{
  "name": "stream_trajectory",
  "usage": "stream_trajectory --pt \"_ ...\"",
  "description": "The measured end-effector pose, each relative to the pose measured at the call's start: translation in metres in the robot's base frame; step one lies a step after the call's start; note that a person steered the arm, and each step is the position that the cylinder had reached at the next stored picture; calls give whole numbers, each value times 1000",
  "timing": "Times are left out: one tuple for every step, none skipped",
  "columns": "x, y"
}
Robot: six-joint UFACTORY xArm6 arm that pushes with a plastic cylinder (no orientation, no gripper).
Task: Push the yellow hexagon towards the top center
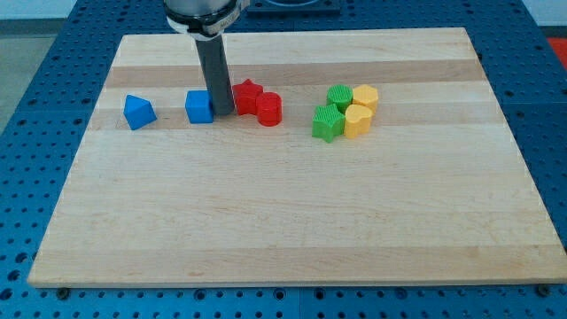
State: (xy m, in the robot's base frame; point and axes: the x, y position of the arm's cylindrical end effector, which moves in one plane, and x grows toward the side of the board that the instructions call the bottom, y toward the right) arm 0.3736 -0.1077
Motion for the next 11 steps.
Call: stream_trajectory --pt "7 -4" --pt "7 -8" --pt "7 -10" --pt "2 -6" --pt "-9 -3" --pt "-10 -3" --pt "-10 -6" --pt "-6 -7" --pt "-1 -10" --pt "0 -16" --pt "0 -23"
